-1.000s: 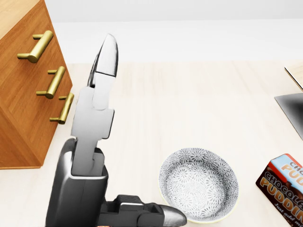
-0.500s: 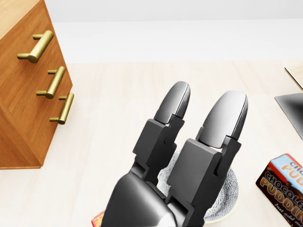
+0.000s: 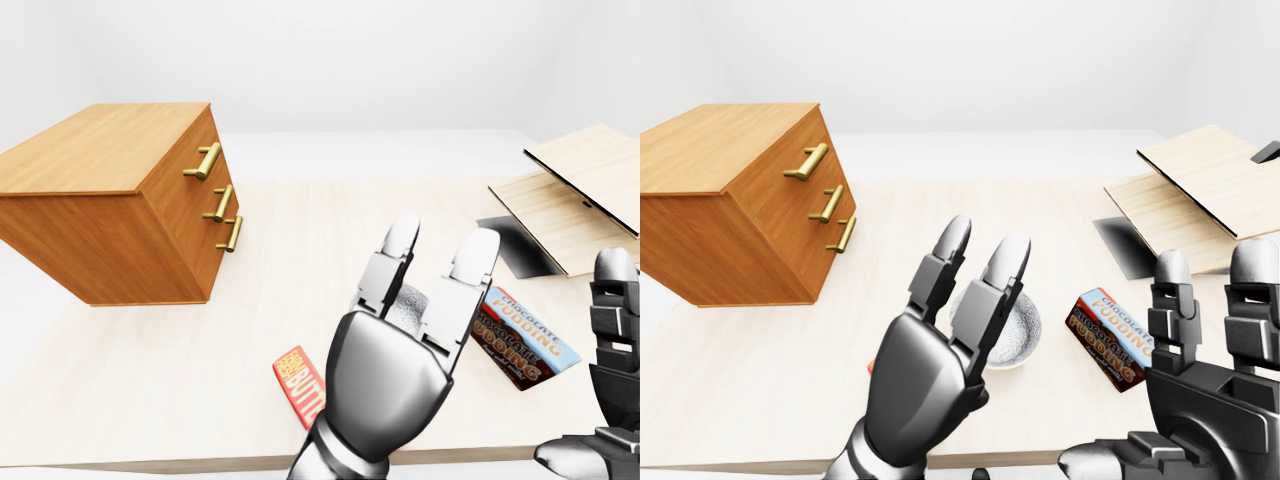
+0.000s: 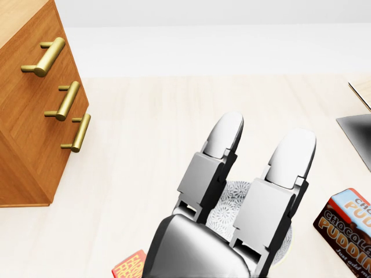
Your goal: Close the top drawer of the cabinet and put the bowl on top of it.
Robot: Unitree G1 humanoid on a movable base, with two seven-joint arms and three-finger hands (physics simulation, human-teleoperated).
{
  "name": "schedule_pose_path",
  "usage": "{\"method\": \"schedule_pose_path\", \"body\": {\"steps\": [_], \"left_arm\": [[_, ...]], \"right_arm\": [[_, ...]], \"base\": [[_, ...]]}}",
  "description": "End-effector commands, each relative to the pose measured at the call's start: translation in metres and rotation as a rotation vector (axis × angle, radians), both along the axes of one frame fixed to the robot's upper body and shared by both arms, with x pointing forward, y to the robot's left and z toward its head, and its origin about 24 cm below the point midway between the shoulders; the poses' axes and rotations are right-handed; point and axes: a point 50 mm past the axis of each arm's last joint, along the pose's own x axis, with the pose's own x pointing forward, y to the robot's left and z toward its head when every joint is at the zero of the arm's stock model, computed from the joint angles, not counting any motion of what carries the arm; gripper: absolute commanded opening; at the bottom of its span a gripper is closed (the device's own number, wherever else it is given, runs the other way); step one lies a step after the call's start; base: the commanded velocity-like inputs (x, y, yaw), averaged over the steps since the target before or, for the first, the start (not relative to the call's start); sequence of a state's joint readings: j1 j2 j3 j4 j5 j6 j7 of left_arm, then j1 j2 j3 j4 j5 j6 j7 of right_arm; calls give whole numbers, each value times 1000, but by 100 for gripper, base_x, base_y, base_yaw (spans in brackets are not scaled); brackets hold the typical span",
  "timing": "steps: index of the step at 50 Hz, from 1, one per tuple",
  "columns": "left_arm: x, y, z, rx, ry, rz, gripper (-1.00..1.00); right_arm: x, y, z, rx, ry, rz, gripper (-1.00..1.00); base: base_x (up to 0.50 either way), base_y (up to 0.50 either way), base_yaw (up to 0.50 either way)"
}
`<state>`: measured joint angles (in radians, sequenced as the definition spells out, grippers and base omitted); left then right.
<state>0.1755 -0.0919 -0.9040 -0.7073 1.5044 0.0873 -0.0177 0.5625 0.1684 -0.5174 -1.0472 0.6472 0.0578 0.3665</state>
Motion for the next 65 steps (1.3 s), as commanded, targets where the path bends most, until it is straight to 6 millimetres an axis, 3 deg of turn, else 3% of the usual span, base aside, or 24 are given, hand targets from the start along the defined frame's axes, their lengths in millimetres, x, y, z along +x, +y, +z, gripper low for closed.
{"method": "schedule_pose_path", "body": {"steps": [1,16,24,43,65], "left_arm": [[9,-3,-5,48,-27,72,100],[18,-4,-20,87,2,101,100],[23,-12,-42,169,72,91,100],[26,-14,-50,219,94,99,100],[46,-12,-74,221,181,128,100]], "right_arm": [[0,0,0,-1,-3,-3,100],[-1,-1,1,0,-6,-4,100],[-1,-1,1,1,-7,-4,100],[-1,-1,1,2,-7,-5,100],[-2,-1,1,2,-9,-7,100]], "base": [[0,0,0],[0,0,0],[0,0,0],[0,0,0],[0,0,0]]}}
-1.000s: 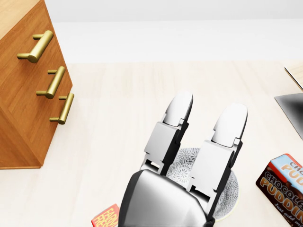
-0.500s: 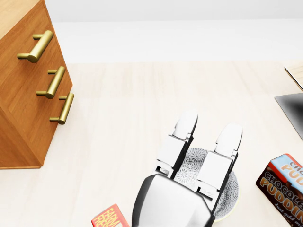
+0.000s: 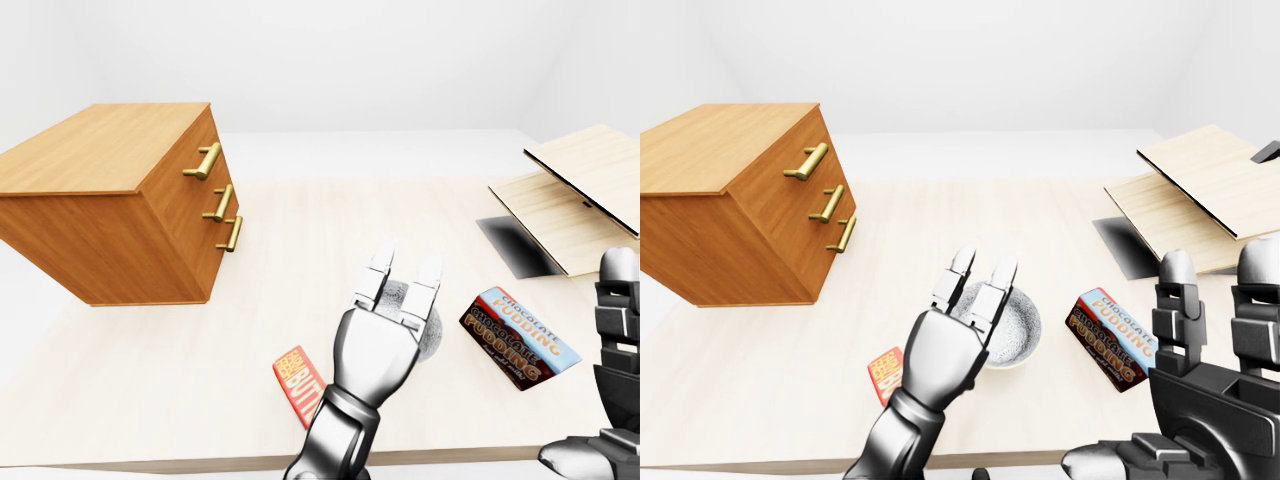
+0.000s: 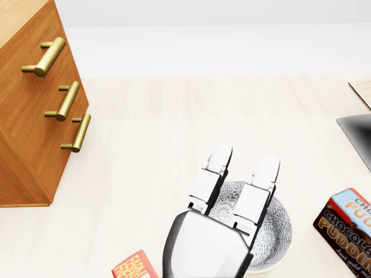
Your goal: Close the top drawer of the cabinet and put the bowl on top of it.
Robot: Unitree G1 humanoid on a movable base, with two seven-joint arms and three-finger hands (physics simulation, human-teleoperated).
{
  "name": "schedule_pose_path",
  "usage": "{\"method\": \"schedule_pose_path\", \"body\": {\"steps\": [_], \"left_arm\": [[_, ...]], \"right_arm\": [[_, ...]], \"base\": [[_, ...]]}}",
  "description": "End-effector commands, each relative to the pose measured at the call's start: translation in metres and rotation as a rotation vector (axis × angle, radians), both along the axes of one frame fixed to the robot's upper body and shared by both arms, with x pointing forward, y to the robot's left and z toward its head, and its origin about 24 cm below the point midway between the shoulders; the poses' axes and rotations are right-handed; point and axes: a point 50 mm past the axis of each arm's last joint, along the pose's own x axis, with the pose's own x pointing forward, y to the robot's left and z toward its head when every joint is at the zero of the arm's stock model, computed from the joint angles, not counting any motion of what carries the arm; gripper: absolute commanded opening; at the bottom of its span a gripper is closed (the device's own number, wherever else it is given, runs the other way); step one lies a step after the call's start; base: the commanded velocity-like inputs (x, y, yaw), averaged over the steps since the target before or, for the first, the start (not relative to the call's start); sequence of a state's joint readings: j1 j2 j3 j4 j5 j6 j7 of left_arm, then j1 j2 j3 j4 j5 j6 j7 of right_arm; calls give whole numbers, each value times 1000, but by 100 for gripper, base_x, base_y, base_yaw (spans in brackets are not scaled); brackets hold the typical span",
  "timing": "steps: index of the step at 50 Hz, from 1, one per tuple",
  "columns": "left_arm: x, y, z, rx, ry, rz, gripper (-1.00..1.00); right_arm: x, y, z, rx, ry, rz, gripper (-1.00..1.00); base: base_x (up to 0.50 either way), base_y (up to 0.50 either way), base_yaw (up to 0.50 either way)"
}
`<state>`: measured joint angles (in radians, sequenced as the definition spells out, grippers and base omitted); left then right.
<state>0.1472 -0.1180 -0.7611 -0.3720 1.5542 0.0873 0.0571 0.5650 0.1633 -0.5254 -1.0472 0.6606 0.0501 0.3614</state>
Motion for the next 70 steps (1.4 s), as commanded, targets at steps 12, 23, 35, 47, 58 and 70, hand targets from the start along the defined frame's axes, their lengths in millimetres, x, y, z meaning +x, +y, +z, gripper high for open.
{"method": "schedule_pose_path", "body": {"steps": [12,23,35,47,58,70], "left_arm": [[8,-7,-27,36,98,-8,100],[7,-9,-29,54,103,-13,100],[12,-10,-35,72,120,-4,100],[19,-10,-46,61,151,12,100],[18,-15,-53,58,167,2,100],[21,-14,-58,56,180,10,100]], "right_arm": [[0,1,0,-5,-3,-8,100],[1,0,0,-4,-2,-8,100],[0,0,0,-3,-4,-9,100],[0,0,1,-3,-5,-9,100],[-1,-1,1,-1,-6,-10,100],[-1,0,0,-1,-6,-8,100]], "base": [[0,0,0],[0,0,0],[0,0,0],[0,0,0],[0,0,0],[0,0,0]]}}
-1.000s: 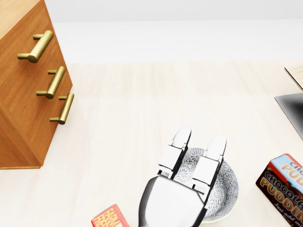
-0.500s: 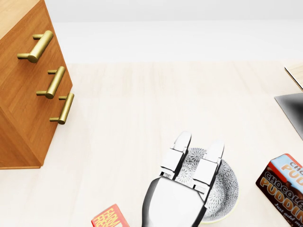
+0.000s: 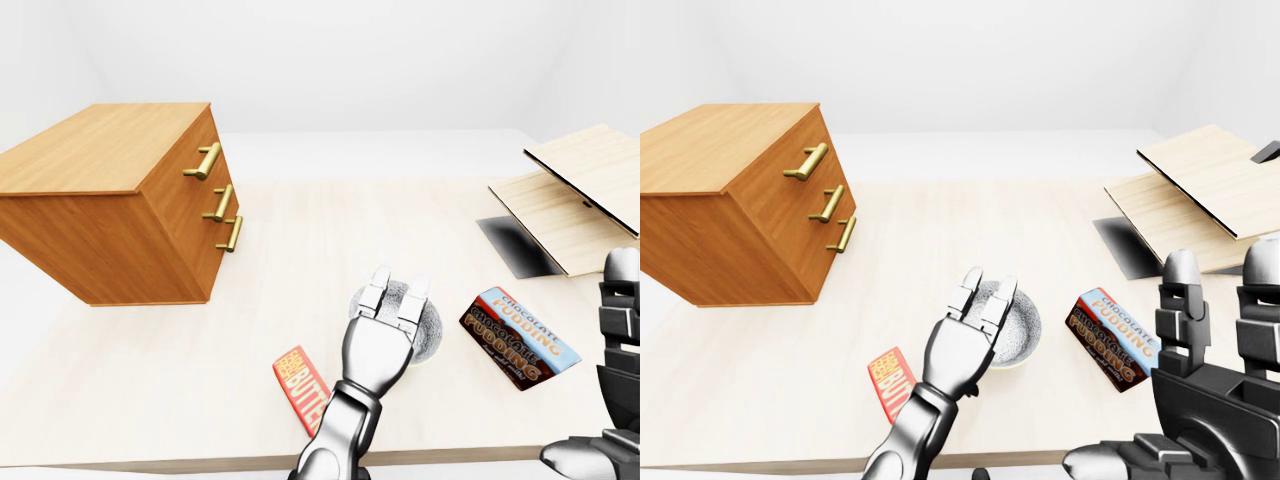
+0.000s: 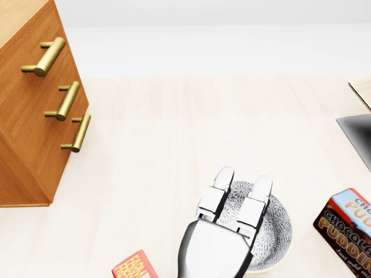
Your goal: Close the top drawer of the cabinet and put the bowl on top of it.
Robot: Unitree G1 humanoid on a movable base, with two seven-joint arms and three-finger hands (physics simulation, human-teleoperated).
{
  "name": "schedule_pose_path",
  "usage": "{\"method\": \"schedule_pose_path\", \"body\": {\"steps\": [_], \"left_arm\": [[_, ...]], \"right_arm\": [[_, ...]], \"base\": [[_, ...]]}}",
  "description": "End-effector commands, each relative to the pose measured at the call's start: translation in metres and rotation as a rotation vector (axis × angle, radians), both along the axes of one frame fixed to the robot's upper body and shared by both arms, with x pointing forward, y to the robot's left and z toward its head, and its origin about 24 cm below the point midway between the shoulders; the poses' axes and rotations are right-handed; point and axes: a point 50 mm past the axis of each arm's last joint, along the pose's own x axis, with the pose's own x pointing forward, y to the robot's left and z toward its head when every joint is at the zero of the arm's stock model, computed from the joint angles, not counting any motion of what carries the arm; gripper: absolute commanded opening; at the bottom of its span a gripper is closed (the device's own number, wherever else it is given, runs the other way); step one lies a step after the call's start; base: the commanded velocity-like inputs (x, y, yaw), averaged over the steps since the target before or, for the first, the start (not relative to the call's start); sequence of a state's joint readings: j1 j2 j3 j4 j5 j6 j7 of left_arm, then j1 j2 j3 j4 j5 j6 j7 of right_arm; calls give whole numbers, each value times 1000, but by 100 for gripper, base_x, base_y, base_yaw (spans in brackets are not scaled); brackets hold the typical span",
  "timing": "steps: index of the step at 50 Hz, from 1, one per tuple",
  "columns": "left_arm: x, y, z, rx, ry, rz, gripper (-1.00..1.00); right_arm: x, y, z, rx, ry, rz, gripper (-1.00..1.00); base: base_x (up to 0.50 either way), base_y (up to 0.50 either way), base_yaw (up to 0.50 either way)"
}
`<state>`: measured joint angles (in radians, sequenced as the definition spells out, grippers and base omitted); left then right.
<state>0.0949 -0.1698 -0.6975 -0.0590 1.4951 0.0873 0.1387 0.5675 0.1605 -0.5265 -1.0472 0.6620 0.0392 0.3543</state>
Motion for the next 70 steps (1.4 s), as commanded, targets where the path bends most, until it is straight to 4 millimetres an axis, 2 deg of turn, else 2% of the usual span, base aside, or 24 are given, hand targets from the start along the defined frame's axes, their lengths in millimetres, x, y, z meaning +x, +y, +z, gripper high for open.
{"method": "schedule_pose_path", "body": {"steps": [1,26,59,70], "left_arm": [[3,0,-6,-1,15,7,100],[18,0,-20,5,62,45,100],[17,-8,-27,50,68,27,100],[17,-10,-35,46,90,29,100]], "right_arm": [[0,0,0,0,0,1,100],[-1,0,0,1,0,3,100],[1,0,0,2,2,1,100],[0,0,0,2,0,0,100]], "base": [[0,0,0],[0,0,0],[0,0,0],[0,0,0]]}}
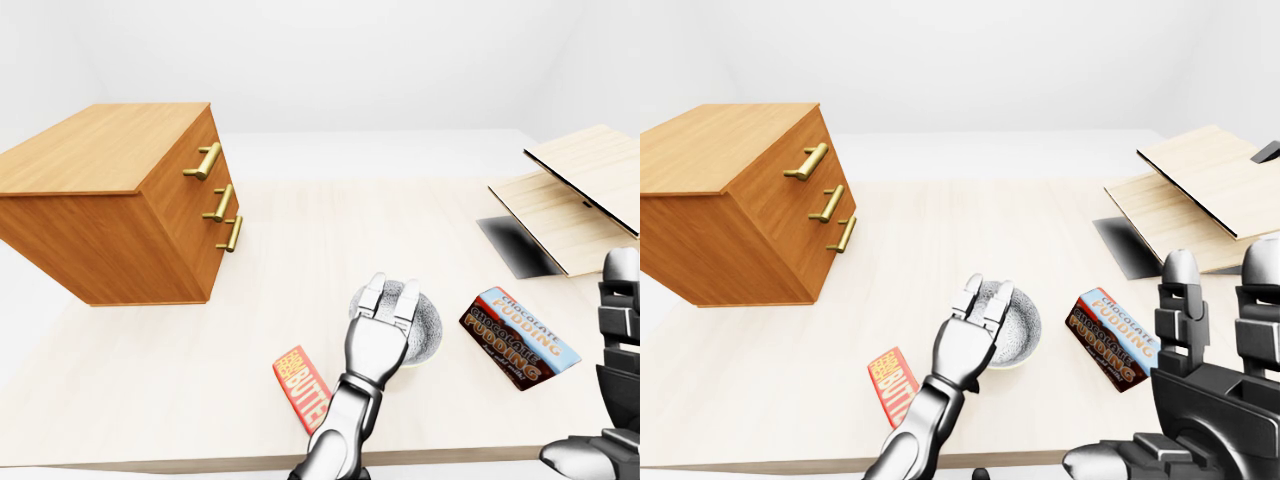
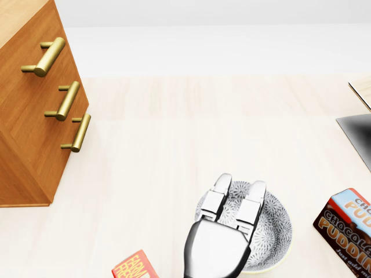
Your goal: Close the top drawer of the cabinet and put the bowl on top of it.
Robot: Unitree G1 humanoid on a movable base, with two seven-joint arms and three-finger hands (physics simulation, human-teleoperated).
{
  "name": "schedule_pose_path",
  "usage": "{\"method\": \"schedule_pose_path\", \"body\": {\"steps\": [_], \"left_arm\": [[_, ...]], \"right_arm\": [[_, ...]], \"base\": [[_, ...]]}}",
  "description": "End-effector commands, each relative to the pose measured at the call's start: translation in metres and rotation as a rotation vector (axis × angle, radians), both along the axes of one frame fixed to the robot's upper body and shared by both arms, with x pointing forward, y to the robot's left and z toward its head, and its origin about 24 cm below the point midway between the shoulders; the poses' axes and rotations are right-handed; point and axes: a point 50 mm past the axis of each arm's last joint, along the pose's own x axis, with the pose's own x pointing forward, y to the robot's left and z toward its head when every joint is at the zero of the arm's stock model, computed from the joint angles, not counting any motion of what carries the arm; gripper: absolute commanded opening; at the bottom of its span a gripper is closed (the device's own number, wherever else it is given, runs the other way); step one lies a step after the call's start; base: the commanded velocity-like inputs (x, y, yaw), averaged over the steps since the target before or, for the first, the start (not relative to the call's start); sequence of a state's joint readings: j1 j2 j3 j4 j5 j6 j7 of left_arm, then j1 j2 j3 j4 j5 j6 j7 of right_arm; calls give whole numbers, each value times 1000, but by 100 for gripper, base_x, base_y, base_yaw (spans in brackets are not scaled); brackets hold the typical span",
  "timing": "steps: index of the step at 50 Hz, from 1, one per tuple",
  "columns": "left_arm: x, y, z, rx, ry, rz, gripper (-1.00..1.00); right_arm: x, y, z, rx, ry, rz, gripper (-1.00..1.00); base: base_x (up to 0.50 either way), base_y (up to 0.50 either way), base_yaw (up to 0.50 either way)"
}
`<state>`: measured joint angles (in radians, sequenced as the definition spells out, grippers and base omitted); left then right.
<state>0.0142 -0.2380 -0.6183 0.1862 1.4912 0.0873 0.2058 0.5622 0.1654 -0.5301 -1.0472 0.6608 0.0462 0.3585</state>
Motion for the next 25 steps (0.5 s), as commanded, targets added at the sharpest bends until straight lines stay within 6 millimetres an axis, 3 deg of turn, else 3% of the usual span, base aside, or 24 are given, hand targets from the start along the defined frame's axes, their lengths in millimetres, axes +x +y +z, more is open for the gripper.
{"method": "schedule_pose_path", "body": {"steps": [1,25], "left_arm": [[0,-2,-5,2,11,-1,100],[-1,-4,-11,-8,23,0,100]], "right_arm": [[-1,0,0,1,-1,-1,100],[-1,-1,0,0,-3,-1,100]], "base": [[0,0,0],[0,0,0]]}}
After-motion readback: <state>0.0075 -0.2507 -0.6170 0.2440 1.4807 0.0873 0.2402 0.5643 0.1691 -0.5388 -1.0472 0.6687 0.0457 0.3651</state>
